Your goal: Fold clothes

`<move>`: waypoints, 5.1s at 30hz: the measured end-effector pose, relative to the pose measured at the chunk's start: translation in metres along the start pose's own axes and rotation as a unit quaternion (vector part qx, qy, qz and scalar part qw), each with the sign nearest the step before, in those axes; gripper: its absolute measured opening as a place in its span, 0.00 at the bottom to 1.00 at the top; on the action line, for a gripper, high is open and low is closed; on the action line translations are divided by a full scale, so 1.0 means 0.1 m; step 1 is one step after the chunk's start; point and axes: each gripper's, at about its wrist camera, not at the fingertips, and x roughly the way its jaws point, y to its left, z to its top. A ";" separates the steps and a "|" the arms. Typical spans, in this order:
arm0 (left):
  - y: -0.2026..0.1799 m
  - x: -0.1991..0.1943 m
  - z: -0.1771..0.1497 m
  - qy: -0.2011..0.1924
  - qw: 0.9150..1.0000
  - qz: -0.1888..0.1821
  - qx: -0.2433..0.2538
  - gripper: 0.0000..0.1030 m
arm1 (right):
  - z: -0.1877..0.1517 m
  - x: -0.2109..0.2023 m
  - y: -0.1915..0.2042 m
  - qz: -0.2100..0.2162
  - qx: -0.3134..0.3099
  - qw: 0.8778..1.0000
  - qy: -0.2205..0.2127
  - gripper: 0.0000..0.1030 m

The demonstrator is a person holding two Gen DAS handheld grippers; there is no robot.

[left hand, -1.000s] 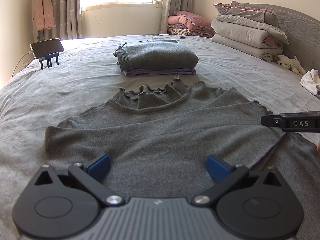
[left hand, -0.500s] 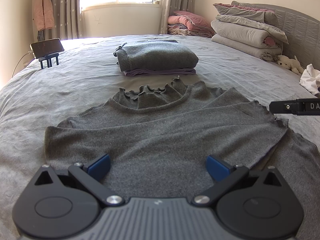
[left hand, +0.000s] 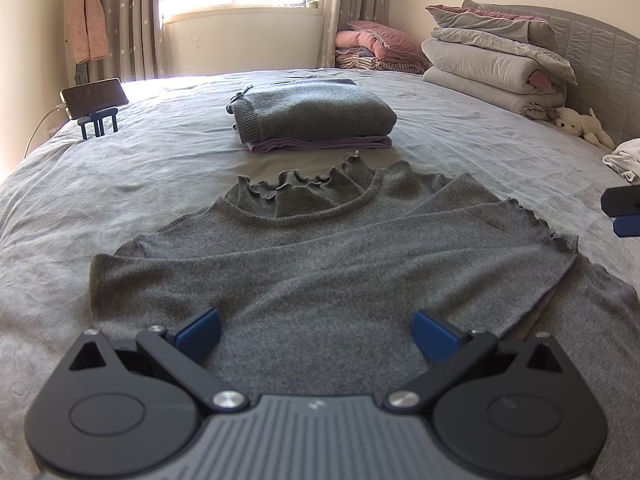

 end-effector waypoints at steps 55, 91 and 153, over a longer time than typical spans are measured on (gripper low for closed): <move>0.21 -2.41 -1.41 0.142 0.953 -0.094 -0.251 0.53 | -0.96 -1.23 -0.81 0.063 -0.007 0.983 0.170 0.45; 0.88 -1.89 -1.09 0.011 0.907 -0.112 -0.405 0.07 | -0.30 -0.57 -0.37 0.049 -0.008 0.996 0.078 0.09; 0.57 -1.22 -0.67 -0.024 0.986 0.120 -0.117 0.35 | -0.54 0.25 0.04 -0.084 -0.259 0.960 -0.070 0.18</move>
